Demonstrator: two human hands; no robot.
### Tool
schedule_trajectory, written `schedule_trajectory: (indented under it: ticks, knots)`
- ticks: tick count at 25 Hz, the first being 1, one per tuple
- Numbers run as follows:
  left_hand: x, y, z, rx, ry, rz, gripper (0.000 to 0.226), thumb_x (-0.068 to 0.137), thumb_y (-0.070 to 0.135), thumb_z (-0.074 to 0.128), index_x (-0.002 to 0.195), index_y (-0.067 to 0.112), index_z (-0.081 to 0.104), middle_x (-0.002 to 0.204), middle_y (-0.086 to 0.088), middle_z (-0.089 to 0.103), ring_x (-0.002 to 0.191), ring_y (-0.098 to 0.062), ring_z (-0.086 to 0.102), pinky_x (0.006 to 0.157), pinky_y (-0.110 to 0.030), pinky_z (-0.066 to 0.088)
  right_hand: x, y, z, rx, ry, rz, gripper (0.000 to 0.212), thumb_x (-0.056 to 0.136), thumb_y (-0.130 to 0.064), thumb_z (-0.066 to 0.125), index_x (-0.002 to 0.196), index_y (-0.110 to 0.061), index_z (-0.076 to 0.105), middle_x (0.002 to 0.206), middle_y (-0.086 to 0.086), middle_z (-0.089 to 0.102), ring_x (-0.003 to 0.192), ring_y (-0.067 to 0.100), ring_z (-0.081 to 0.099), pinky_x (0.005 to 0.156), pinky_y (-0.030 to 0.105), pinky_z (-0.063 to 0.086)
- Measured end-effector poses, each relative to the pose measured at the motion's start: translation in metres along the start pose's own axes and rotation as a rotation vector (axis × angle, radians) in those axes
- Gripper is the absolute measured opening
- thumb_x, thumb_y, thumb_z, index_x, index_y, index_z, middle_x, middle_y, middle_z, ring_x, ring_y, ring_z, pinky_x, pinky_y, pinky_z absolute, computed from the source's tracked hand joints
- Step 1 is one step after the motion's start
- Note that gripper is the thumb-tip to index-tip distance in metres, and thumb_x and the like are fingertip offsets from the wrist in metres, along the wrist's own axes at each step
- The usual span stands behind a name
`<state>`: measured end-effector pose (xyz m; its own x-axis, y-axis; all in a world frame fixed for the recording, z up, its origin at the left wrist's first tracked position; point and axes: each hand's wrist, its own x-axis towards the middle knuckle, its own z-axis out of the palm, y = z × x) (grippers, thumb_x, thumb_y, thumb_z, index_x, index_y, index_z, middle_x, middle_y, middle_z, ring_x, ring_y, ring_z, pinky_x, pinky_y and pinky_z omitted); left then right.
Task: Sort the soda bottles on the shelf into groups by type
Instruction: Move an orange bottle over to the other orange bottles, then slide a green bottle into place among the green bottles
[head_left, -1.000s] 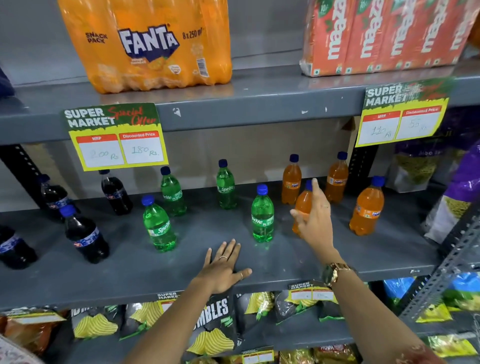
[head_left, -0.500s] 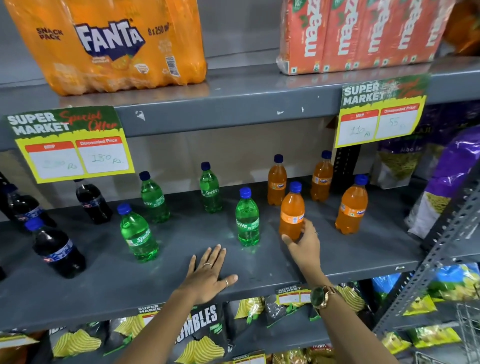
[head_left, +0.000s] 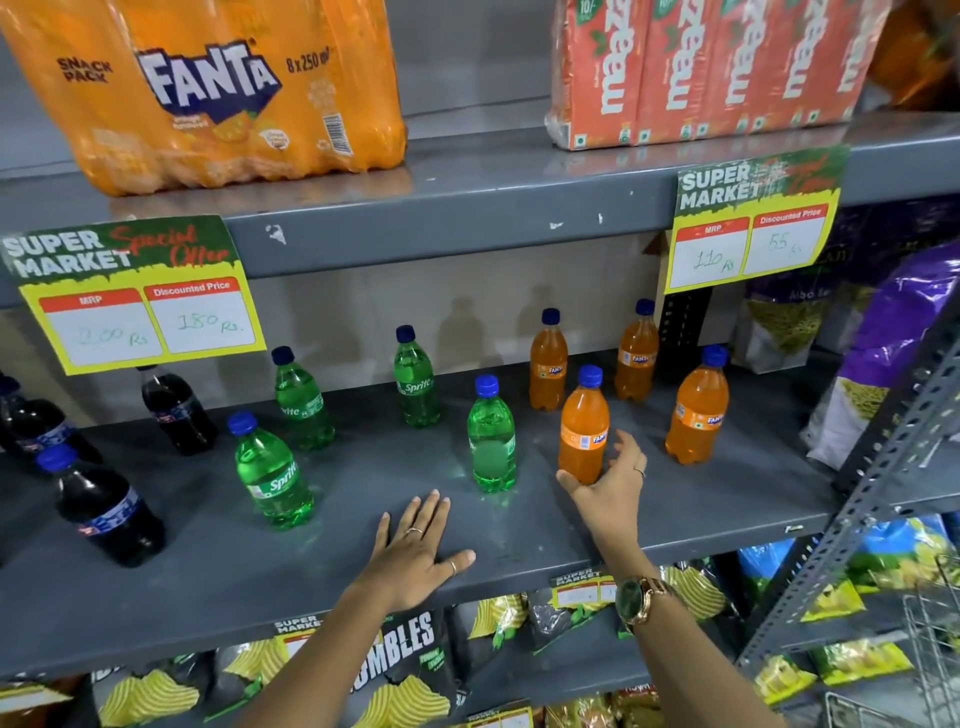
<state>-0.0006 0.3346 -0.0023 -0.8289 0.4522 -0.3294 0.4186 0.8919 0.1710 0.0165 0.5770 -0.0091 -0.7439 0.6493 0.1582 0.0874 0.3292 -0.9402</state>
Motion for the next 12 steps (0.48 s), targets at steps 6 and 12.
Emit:
schedule_trajectory:
  ticks: [6, 12]
  knots:
    - [-0.001, 0.001, 0.0, -0.016, 0.021, 0.007, 0.103, 0.069, 0.084, 0.007, 0.148, 0.02, -0.011, 0.157, 0.003, -0.018, 0.144, -0.015, -0.018, 0.116, -0.048, -0.012, -0.035, -0.013, 0.007, -0.103, 0.054, -0.349, 0.034, 0.072, -0.004, 0.072, 0.094, -0.005, 0.046, 0.093, 0.007, 0.044, 0.081, 0.027, 0.049, 0.067, 0.029, 0.039]
    - [-0.011, 0.003, 0.005, -0.092, 0.162, -0.044, 0.085, 0.09, 0.061, 0.033, 0.148, 0.011, -0.003, 0.159, -0.004, -0.007, 0.146, -0.017, -0.008, 0.118, -0.043, -0.006, -0.039, -0.036, 0.039, -0.1, -0.225, -0.328, 0.059, 0.072, -0.014, 0.075, 0.121, -0.005, 0.042, 0.109, 0.008, 0.05, 0.096, 0.021, 0.048, 0.085, 0.04, 0.047]
